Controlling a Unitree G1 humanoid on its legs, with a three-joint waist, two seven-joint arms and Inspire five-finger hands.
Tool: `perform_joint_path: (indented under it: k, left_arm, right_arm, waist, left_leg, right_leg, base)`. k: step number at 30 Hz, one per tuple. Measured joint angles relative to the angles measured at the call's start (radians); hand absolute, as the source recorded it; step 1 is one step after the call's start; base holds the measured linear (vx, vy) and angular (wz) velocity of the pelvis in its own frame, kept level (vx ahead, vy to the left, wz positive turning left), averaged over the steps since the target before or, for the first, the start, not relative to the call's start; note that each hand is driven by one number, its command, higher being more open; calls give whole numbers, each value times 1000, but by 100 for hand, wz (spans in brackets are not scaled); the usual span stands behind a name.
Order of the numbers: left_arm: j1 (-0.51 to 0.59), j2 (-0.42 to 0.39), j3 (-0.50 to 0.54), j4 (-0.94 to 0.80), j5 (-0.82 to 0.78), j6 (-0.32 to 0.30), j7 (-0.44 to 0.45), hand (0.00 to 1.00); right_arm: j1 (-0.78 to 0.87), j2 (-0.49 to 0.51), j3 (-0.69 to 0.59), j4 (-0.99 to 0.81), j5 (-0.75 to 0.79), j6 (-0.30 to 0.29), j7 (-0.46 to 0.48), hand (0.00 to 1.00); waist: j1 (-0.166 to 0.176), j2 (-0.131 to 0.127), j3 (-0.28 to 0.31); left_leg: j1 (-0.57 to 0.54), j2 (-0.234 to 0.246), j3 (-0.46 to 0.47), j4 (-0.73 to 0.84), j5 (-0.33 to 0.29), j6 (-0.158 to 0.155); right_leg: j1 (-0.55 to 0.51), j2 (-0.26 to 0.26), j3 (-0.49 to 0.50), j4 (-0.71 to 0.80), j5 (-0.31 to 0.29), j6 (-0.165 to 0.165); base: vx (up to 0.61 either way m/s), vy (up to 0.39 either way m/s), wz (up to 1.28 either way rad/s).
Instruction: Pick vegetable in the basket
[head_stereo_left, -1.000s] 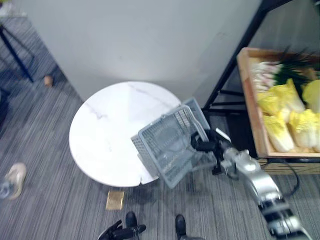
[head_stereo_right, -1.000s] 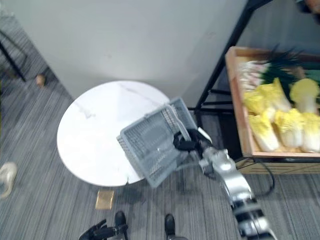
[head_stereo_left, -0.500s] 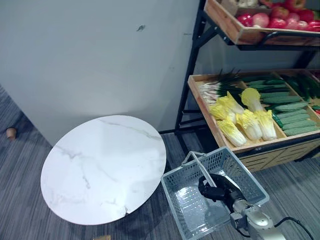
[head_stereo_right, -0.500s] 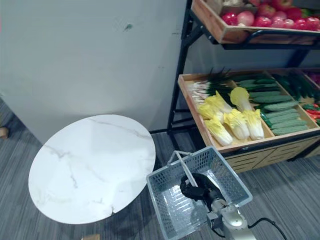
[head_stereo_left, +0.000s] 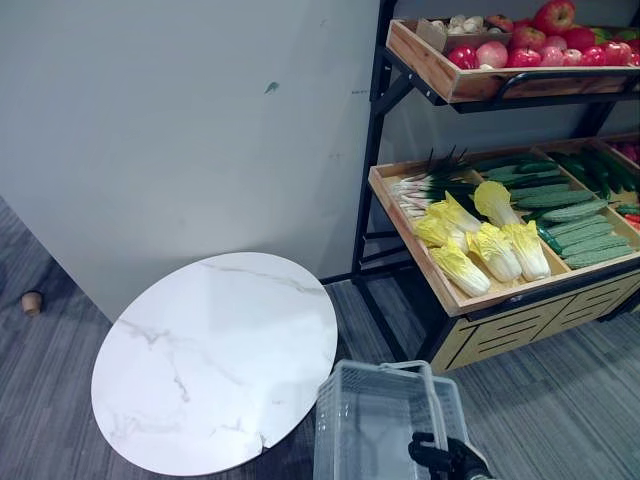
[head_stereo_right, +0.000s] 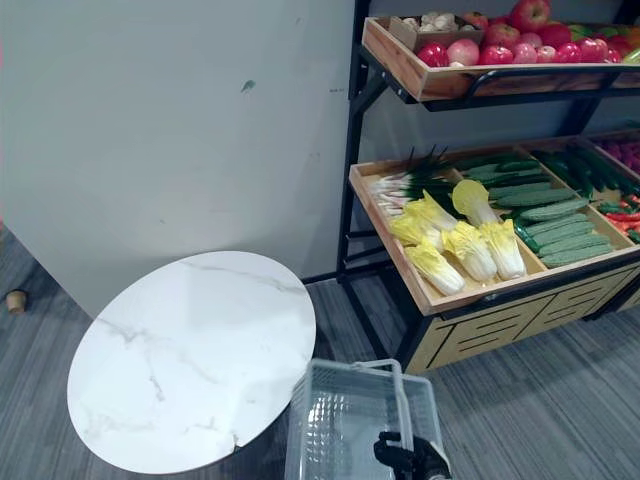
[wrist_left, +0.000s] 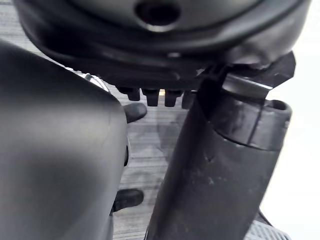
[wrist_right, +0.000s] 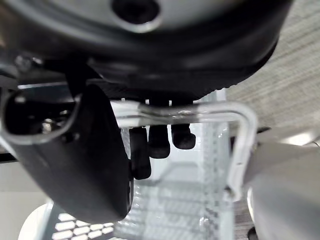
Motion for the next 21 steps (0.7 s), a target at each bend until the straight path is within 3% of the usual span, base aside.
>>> perform_joint_path:
  k: [3,6,14,21]
  left_arm:
    - [-1,-3,0,4,2,0,-3,100]
    - [-12,-4,1,19,5,4,-6,100]
    - [-30,-8,2,40,6,9,-12,100]
    - [-47,-6,-9,57,46,-2,-13,100]
  right_arm:
    - [-35,25,-80,149,6,-59,-37,0]
    - [-40,25,-108,202,28,-74,-55,0]
    - [-33,49,-163,303,73,13,-68,0]
    - [-27,51,-132,314,73,9,-59,0]
  waist:
    - [2,6,-4]
    - [4,8,-5]
    - [6,-1,-4]
    - [8,-14,2]
  left_leg:
    - [1,-6,-2,0,-9,-3]
    - [6,-12,-10,0,-13,1]
    - [17,-26,-32,0,-23,8]
    - [20,-24,-46,0,-30,5]
  right_leg:
    - [3,-7,-3,-3,-1,-1]
    - [16,-14,-11,-10,-3,-2]
    - [38,-30,-36,-10,-19,1]
    - [48,-30,-53,-10,-33,-2]
  base:
    - [3,4,1]
    - [22,15,8]
    - [32,16,9]
    - [-13,2,7]
